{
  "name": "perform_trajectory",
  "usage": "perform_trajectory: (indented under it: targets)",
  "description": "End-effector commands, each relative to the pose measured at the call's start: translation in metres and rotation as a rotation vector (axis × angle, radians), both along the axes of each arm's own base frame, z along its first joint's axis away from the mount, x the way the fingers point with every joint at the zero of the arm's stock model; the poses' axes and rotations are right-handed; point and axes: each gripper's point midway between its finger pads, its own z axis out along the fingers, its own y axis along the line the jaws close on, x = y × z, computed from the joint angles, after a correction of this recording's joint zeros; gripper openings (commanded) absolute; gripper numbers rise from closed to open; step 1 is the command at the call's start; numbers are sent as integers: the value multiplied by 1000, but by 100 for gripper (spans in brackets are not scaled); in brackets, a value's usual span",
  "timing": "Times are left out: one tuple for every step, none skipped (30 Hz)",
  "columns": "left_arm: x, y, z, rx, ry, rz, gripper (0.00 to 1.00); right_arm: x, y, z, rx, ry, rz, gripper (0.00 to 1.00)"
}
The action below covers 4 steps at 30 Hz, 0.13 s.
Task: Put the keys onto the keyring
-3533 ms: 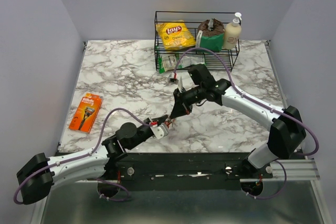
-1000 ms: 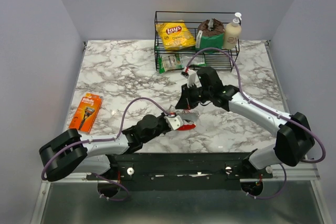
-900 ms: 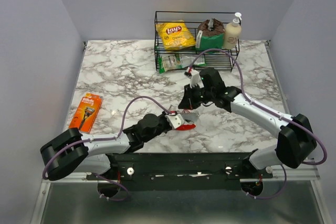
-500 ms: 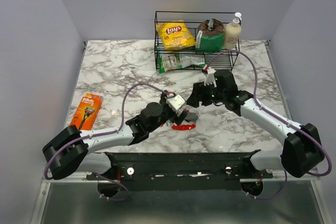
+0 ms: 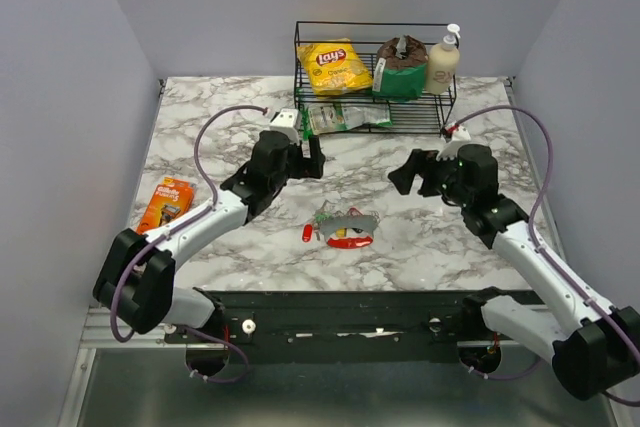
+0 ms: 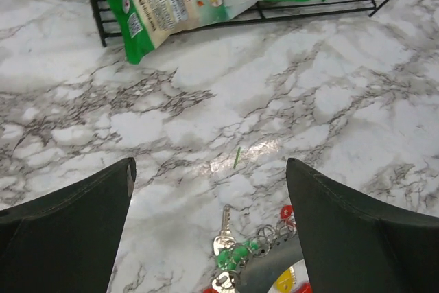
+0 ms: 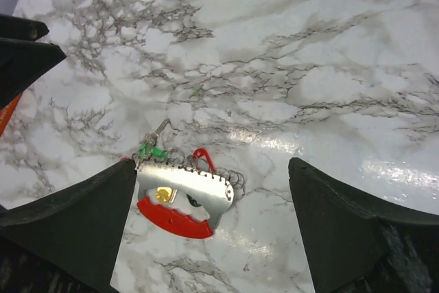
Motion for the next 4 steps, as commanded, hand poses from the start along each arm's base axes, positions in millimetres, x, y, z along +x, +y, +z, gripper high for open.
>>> perform_trajectory:
  targets:
    - [3,20,-10,19,69,107,98,4,-13,14,6,-71,-76,100]
    - [1,17,-9,16,59,80,98,4,-11,16,12,-77,-68,100]
    - [1,15,-1,-6,34,75,98,4,-11,16,12,-79,-64,100]
    - [0,16,-2,-8,33,72,99,4,-11,17,14,-85,-62,100]
